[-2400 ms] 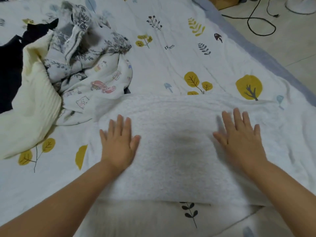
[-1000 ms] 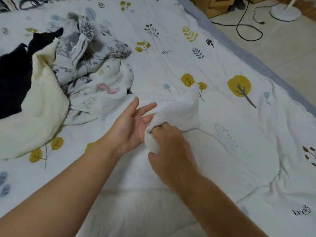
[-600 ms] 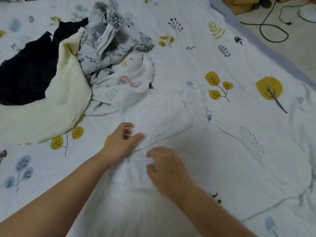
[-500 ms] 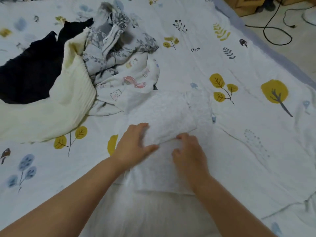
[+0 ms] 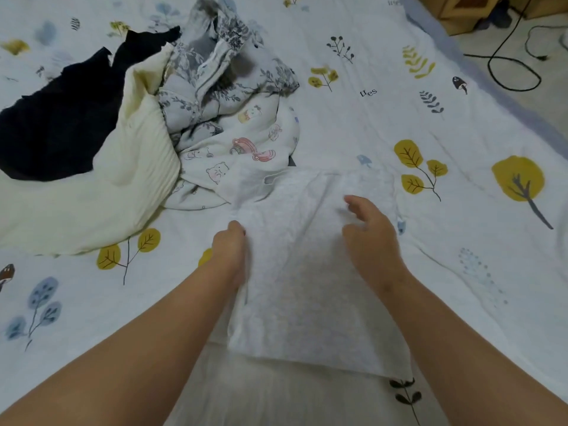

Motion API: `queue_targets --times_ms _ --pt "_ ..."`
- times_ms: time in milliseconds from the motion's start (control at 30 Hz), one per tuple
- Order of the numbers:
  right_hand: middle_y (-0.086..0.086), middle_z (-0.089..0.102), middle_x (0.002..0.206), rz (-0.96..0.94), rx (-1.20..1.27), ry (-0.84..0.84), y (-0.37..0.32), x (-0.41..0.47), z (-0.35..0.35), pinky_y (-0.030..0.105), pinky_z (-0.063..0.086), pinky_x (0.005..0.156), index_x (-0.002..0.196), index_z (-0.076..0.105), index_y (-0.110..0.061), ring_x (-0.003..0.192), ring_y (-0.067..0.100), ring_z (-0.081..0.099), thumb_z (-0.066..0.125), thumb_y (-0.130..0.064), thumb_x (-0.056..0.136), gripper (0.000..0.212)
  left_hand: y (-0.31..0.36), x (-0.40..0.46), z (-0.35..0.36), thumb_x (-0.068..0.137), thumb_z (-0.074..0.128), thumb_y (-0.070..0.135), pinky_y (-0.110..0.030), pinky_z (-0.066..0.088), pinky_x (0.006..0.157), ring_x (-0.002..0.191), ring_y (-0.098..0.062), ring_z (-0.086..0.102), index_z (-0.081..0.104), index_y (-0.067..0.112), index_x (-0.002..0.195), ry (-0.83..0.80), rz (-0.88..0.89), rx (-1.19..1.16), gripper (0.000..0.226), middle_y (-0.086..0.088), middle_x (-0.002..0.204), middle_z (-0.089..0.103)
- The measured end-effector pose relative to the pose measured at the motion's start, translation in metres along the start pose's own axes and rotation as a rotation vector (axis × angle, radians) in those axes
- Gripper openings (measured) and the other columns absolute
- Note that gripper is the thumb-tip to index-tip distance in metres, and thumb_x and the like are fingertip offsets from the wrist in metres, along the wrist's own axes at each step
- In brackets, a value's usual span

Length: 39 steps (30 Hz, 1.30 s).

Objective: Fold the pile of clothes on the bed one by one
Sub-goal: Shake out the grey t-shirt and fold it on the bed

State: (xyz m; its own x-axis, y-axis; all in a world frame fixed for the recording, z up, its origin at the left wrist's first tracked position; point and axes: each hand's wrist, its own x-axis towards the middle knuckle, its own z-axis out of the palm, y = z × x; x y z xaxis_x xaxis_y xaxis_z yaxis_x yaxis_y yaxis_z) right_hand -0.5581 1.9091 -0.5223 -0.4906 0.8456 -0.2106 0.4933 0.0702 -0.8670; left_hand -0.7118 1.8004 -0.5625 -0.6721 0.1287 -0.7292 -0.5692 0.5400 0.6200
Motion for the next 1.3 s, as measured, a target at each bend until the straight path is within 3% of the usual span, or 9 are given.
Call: queue_targets --times_ms 167,233,333,600,733,867,1100,1200,1300 --pt "0.016 0.045 0.13 0.295 -0.363 0.13 0.032 0.007 -0.028 0.043 0.035 0.097 0.136 0.038 -0.01 0.121 0.035 0.039 0.05 -0.017 0.088 0.049 0.008 -0.015 0.017 0.093 0.045 0.044 -0.035 0.039 0.077 0.085 -0.027 0.05 0.051 0.005 0.069 -0.011 0.359 0.263 0.046 -0.007 0.073 0.053" --pt "0.015 0.05 0.122 0.312 -0.333 0.095 0.038 0.007 -0.031 0.043 0.041 0.089 0.131 0.039 -0.008 0.112 0.035 0.047 0.051 -0.023 0.089 0.046 0.008 -0.017 0.027 0.085 0.056 0.049 -0.039 0.041 0.088 0.101 -0.036 0.054 0.059 -0.005 0.097 -0.048 0.47 0.316 0.056 -0.019 0.102 0.062" --pt "0.007 0.053 0.112 0.29 -0.273 0.058 0.036 0.01 -0.031 0.033 0.039 0.079 0.132 0.039 -0.008 0.107 0.03 0.051 0.053 -0.025 0.089 0.049 0.009 -0.017 0.04 0.075 0.071 0.045 -0.022 0.031 0.095 0.128 -0.025 0.043 0.031 0.01 0.141 -0.138 0.562 0.49 0.085 -0.005 0.141 0.045" --pt "-0.006 0.05 0.077 0.159 -0.227 0.106 0.034 0.009 -0.027 0.027 0.035 0.058 0.127 0.045 -0.014 0.067 0.009 0.047 0.055 -0.013 0.086 0.042 0.018 -0.023 0.025 0.09 0.052 0.006 -0.007 0.027 0.082 0.116 -0.008 0.047 0.026 0.024 0.146 0.074 1.173 0.485 0.064 0.006 0.137 0.048" --pt "0.006 0.059 0.105 0.203 -0.273 0.035 0.036 0.005 -0.016 0.029 0.036 0.075 0.134 0.038 -0.016 0.092 0.021 0.053 0.054 -0.021 0.089 0.048 0.012 0.003 0.002 0.094 0.048 0.023 -0.026 0.036 0.082 0.11 -0.031 0.053 0.033 0.014 0.14 0.169 0.652 0.518 0.049 -0.014 0.126 0.056" --pt "0.01 0.052 0.121 0.231 -0.334 0.016 0.035 0.002 -0.013 0.036 0.042 0.083 0.136 0.035 -0.016 0.105 0.027 0.052 0.051 -0.024 0.088 0.051 0.018 0.011 -0.007 0.088 0.051 0.044 -0.029 0.037 0.072 0.089 -0.025 0.053 0.049 0.004 0.114 0.186 0.369 0.408 0.048 -0.013 0.111 0.06" --pt "0.009 0.037 0.124 0.076 -0.644 -0.021 0.02 -0.03 -0.008 0.037 0.037 0.089 0.134 0.032 -0.016 0.112 0.025 0.038 0.049 -0.034 0.089 0.051 -0.001 -0.027 -0.026 0.076 0.062 0.059 -0.033 0.042 0.076 0.089 -0.023 0.052 0.033 0.003 0.12 0.003 0.29 0.74 0.077 -0.005 0.097 0.051" --pt "0.012 0.037 0.126 0.163 -0.705 -0.072 0.023 -0.042 -0.006 0.036 0.039 0.088 0.136 0.027 -0.014 0.112 0.027 0.039 0.043 -0.036 0.093 0.05 -0.025 -0.044 -0.044 0.074 0.074 0.036 -0.028 0.042 0.074 0.088 -0.017 0.051 0.032 0.009 0.126 -0.128 0.425 0.895 0.072 -0.005 0.105 0.045" --pt "0.014 0.041 0.122 0.259 -0.639 -0.107 0.026 -0.046 -0.01 0.036 0.04 0.08 0.139 0.023 -0.012 0.099 0.028 0.046 0.042 -0.031 0.095 0.052 -0.033 -0.048 -0.057 0.081 0.065 0.01 -0.019 0.036 0.061 0.073 -0.006 0.045 0.031 0.012 0.132 -0.192 0.506 0.736 0.061 -0.004 0.105 0.044"
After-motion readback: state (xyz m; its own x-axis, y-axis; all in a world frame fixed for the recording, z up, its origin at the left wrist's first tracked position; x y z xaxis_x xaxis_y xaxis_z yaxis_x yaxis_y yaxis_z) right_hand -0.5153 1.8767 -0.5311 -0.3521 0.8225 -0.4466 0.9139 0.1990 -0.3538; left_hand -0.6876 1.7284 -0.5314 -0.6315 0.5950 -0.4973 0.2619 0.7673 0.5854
